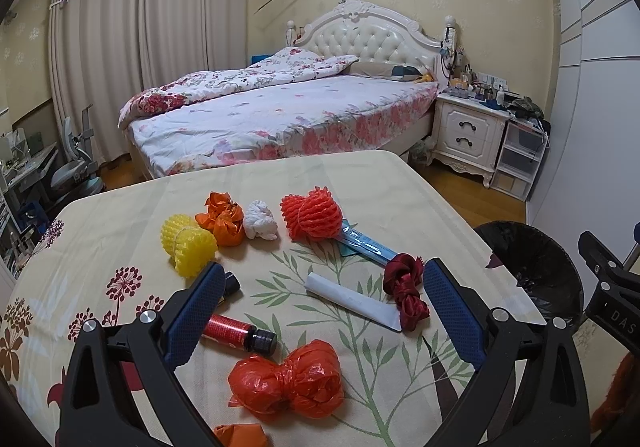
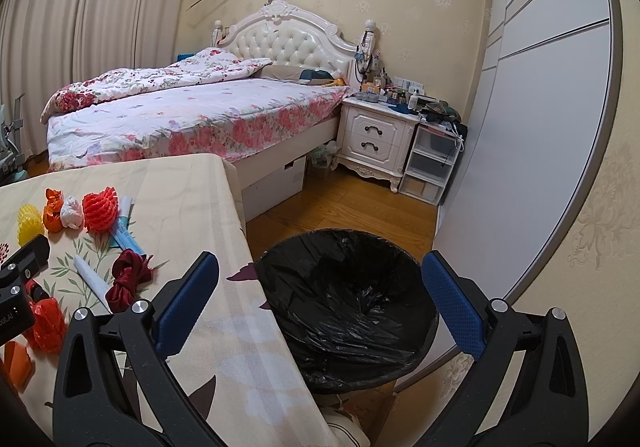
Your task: Collect trash
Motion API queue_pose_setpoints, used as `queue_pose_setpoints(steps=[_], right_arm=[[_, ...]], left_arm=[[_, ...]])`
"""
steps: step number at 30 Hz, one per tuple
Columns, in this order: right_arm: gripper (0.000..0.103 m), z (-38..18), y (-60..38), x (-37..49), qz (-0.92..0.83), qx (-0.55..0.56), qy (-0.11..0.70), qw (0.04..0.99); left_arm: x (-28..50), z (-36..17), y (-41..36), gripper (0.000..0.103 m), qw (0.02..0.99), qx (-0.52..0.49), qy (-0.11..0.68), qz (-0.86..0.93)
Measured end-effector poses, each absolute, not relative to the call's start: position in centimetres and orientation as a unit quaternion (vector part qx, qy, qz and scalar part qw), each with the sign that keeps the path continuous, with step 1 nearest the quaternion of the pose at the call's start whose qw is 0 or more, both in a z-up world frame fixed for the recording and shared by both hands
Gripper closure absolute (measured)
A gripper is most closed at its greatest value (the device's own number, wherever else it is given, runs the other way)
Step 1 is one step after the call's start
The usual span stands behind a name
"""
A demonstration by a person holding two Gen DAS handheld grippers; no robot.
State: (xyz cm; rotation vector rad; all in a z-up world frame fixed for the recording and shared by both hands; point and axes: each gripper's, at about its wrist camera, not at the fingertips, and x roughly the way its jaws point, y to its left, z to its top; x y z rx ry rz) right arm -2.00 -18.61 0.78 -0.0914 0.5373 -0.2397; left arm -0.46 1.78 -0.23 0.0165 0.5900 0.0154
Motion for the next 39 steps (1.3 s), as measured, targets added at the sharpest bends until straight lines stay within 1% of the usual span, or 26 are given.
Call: queue_pose_setpoints(steps=[15, 32, 34, 35, 36, 37, 38, 39], right_arm=[[0.004, 0.8, -18.7, -2.0, -0.117, -0.046, 0.266, 0.956], [0.004, -0.2, -16.5, -1.0, -0.112, -0.042, 0.274, 0.954], [0.006, -0.2, -16.8, -1.1, -0.109, -0.041, 0.275, 0.954], [0.008, -0.2, -16.7, -1.1, -0.109, -0.042, 0.274, 0.955], [0.016, -0.1, -16.7, -1.1, -0.111, -0.042, 0.275, 0.954], [0.020, -0.1, -16.8, -1.0, -0.109, -0.040, 0.278, 0.954], [0.020, -0.2, -16.8, -0.9, -0.104, -0.037, 0.281, 0.953], [0.020, -0.3, -16.7, -0.9, -0.100, -0.036, 0.283, 0.953]], left_arm=[[-0.4, -0.2, 1.8, 0.007, 0.957, 0.008, 0.291, 0.008], [-0.5, -0.5, 2.2, 0.007, 0.956, 0.012, 0.292, 0.009], [-0.5, -0.5, 2.1, 0.007, 0.956, 0.012, 0.292, 0.009], [-0.5, -0.6, 2.2, 0.010, 0.956, 0.014, 0.292, 0.010], [-0.6, -0.6, 2.4, 0.014, 0.956, 0.015, 0.291, 0.013], [-0.7, -0.7, 2.6, 0.026, 0.956, 0.016, 0.292, 0.017], [-0.7, -0.9, 3.0, 0.031, 0.955, 0.015, 0.297, 0.020], [-0.7, -1.0, 3.3, 0.031, 0.953, 0.011, 0.301, 0.018]])
